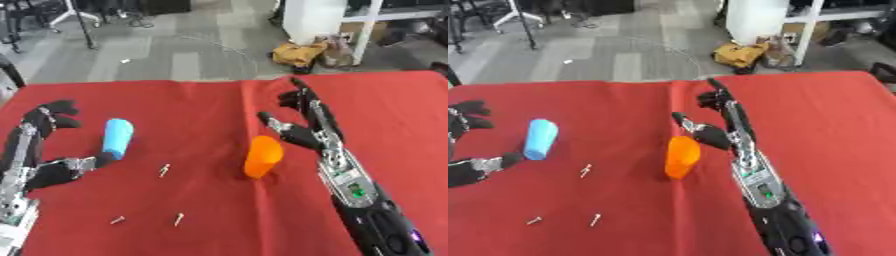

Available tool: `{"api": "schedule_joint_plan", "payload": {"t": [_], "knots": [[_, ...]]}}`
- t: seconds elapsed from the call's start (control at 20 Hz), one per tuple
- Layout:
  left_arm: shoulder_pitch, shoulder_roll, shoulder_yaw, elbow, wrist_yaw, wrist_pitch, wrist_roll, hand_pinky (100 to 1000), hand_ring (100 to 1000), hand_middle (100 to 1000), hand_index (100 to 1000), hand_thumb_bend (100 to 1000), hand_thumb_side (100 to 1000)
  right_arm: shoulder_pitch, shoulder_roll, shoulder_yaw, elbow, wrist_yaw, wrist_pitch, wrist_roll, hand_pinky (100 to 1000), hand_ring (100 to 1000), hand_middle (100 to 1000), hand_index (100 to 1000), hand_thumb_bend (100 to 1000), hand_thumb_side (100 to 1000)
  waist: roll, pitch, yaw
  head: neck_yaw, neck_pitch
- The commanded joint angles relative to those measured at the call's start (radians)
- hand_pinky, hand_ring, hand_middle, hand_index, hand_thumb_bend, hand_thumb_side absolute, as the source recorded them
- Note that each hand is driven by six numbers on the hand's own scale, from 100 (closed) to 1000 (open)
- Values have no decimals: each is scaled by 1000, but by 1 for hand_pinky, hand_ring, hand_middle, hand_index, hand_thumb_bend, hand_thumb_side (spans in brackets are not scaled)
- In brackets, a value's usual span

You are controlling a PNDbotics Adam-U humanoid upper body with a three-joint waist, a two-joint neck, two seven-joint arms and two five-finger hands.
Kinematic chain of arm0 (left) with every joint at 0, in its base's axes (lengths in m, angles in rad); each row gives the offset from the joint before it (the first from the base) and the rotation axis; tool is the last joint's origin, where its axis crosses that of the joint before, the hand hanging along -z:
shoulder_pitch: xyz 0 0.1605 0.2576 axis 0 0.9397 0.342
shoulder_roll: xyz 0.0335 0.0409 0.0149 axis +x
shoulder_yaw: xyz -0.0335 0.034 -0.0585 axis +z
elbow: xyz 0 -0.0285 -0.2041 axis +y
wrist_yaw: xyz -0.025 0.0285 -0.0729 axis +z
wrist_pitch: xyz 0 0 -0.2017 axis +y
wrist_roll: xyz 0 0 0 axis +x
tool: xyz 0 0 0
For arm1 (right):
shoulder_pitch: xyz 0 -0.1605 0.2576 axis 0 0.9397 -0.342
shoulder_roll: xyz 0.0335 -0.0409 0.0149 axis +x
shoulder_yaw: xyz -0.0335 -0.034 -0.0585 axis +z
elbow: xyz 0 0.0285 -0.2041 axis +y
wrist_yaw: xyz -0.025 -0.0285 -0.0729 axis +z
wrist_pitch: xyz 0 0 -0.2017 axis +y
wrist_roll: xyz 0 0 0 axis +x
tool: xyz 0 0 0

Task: Pour the contents of one cup into another cup.

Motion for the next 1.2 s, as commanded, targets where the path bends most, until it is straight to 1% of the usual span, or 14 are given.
{"api": "schedule_joint_plan", "payload": {"t": [0.05,0.25,0.5,0.8,1.2], "knots": [[7,29,16,-65,20,11,-4,703,581,623,782,1000,315,-6,-26,-8,-71,-8,5,-8,879,730,696,973,548,280,0,-14,-1,4,-9],[36,26,18,-120,31,23,-11,702,579,621,781,991,312,5,-23,-3,-123,17,7,-9,879,735,699,970,549,280,0,-13,0,4,-8],[68,18,21,-158,43,42,-15,702,577,620,781,928,308,15,-15,5,-166,40,7,-1,876,730,689,968,548,277,-2,-9,2,4,-6],[95,3,25,-175,52,54,-17,703,576,618,780,882,310,20,-10,11,-173,44,9,8,874,725,678,966,546,276,-2,-8,5,4,-5],[107,-4,22,-174,59,59,-20,703,575,618,779,870,312,19,-10,12,-172,44,9,8,874,726,675,966,546,275,-2,-10,4,3,-6]]}}
